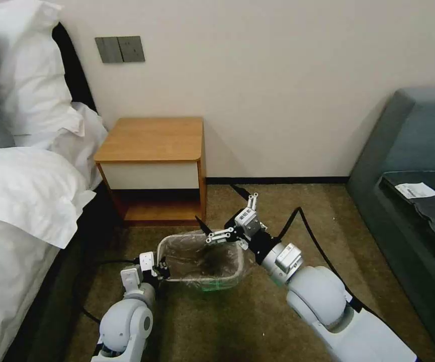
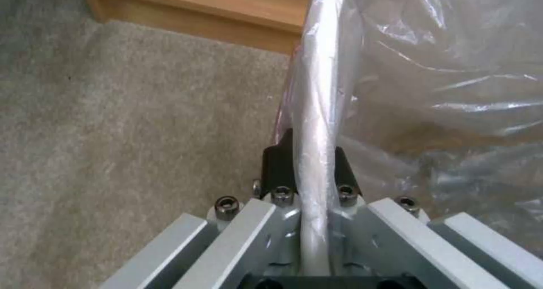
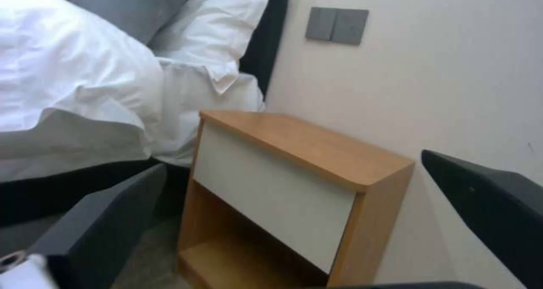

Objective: Pick up the garbage bag from the table and place it over the trash can.

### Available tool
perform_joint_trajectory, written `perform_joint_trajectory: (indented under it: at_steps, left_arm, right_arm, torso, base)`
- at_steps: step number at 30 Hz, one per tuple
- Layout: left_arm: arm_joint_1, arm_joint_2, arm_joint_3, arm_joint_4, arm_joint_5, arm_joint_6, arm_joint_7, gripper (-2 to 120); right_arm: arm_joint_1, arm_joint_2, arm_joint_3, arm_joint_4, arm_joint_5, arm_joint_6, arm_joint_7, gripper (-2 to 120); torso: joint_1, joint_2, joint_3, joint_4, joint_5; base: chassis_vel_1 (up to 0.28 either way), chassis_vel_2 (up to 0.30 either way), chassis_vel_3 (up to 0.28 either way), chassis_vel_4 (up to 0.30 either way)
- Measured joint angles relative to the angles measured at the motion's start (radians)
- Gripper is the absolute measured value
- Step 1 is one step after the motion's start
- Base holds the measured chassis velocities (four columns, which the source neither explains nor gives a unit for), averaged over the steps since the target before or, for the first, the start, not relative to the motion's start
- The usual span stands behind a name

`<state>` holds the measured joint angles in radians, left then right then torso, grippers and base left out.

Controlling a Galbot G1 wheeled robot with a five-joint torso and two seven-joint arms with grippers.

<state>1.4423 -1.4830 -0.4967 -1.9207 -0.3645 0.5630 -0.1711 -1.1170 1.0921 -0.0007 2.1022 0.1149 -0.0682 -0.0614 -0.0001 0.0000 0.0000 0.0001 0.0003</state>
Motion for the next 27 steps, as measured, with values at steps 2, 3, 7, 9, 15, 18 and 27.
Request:
perform_joint_trajectory:
  at_steps: [2, 3, 7, 9, 15, 18, 27]
  left_arm:
    - [-0.003, -0.001, 0.002, 0.013, 0.006, -0.009, 0.008, 0]
    - [-0.003, -0.001, 0.002, 0.013, 0.006, -0.009, 0.008, 0]
    - [-0.005, -0.001, 0.004, 0.023, 0.007, -0.015, 0.013, 0]
    - [-0.006, 0.0, 0.006, 0.024, 0.008, -0.015, 0.016, 0]
    - [-0.006, 0.001, 0.008, 0.018, 0.009, -0.014, 0.016, 0]
    - [-0.004, 0.003, 0.008, 0.01, 0.01, -0.011, 0.016, 3]
    - [0.001, 0.003, 0.006, -0.001, 0.022, -0.029, 0.016, 35]
  right_arm:
    - [0.003, 0.013, -0.002, -0.015, 0.001, 0.016, 0.015, 102]
    - [0.003, 0.013, -0.002, -0.015, 0.001, 0.016, 0.015, 102]
    - [0.002, 0.02, -0.002, -0.021, 0.0, 0.021, 0.019, 100]
    - [0.003, 0.02, 0.0, -0.022, -0.001, 0.021, 0.019, 100]
    - [0.008, 0.019, 0.008, -0.023, -0.002, 0.02, 0.018, 100]
    - [0.009, 0.02, 0.01, -0.023, -0.002, 0.02, 0.018, 100]
    - [0.004, 0.024, 0.013, -0.022, -0.007, 0.016, 0.013, 100]
  torso:
    - [0.0, 0.0, 0.0, 0.0001, 0.0002]
    - [0.0, 0.0, 0.0, 0.0001, 0.0002]
    - [0.0, 0.0, 0.0, 0.0001, 0.0001]
    - [0.0, 0.0, 0.0, 0.0001, -0.0001]
    - [0.0, 0.0, 0.0, -0.0001, -0.0006]
    - [0.0, 0.0, 0.0, -0.0002, -0.0007]
    - [0.0, 0.0, 0.0, -0.0002, -0.0004]
  base:
    - [0.0, 0.0, 0.0, 0.0]
    - [0.0, 0.0, 0.0, 0.0]
    - [0.0, 0.0, 0.0, 0.0]
    - [0.0, 0.0, 0.0, 0.0]
    - [0.0, 0.0, 0.0, 0.0]
    - [0.0, 0.0, 0.0, 0.0]
    - [0.0, 0.0, 0.0, 0.0]
